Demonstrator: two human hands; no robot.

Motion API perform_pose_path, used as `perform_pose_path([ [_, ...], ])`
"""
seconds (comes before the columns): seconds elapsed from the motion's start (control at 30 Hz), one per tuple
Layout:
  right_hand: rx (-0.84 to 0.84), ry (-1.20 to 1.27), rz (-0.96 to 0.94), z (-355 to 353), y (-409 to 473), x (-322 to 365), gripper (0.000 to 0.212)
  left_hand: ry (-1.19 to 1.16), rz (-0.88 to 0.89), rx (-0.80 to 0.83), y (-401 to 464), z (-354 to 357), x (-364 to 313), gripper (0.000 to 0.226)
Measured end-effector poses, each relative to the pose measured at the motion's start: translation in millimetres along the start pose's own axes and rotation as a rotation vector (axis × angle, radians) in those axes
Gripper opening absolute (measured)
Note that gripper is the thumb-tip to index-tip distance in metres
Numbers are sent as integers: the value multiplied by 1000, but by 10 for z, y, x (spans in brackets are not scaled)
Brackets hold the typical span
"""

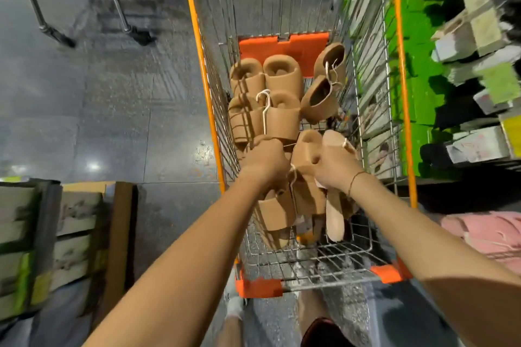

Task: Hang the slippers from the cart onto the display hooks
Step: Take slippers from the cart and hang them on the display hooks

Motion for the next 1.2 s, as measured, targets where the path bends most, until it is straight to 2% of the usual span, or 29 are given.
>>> perform_pose_path([
  [0.1,-59,-55,18,197,207,-144,23,21,13,78,264,437,-22,8],
  [0.2,-96,-154,-6,250,417,-166,24,149,49,22,470,558,-79,6],
  [0.3,-118,-172,-52,205,537,-145,23,80,30,3,567,556,2,8],
  [0.5,-77,-74,-157,269,544,-122,21,-95,7,105,429,559,169,18],
  [0.57,-53,-39,-206,247,501,-92,40,-71,30,74,217,383,120,20],
  [0.63,-7,53,-276,124,359,-19,62,-49,119,-11,-45,90,-22,21],
  [0.73,-129,176,-400,-339,-7,109,43,-9,267,-201,-510,-499,-354,24],
  [0.83,-309,238,-497,-969,-568,219,41,98,385,-415,-1057,-1164,-761,29],
  [0.97,-494,205,-560,-1815,-1557,288,30,289,583,-653,-1843,-1922,-1434,16],
  [1.03,-562,176,-526,-2209,-2116,263,22,372,697,-782,-2317,-2215,-1852,18],
  [1.13,-658,149,-370,-2744,-3019,73,6,402,932,-959,-3122,-2537,-2570,13],
  [1.2,-755,194,-287,-2973,-3683,-86,12,440,1105,-1048,-3674,-2636,-3057,17],
])
Point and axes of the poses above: each hand's wrist, its own y-axis towards the middle knuckle, its own z-axis out of the palm, x = y × z, the point moved 8 cm from there along y, towards the middle knuckle, and after that the axes turned 11 degrees about x, right-handed, at the moved point
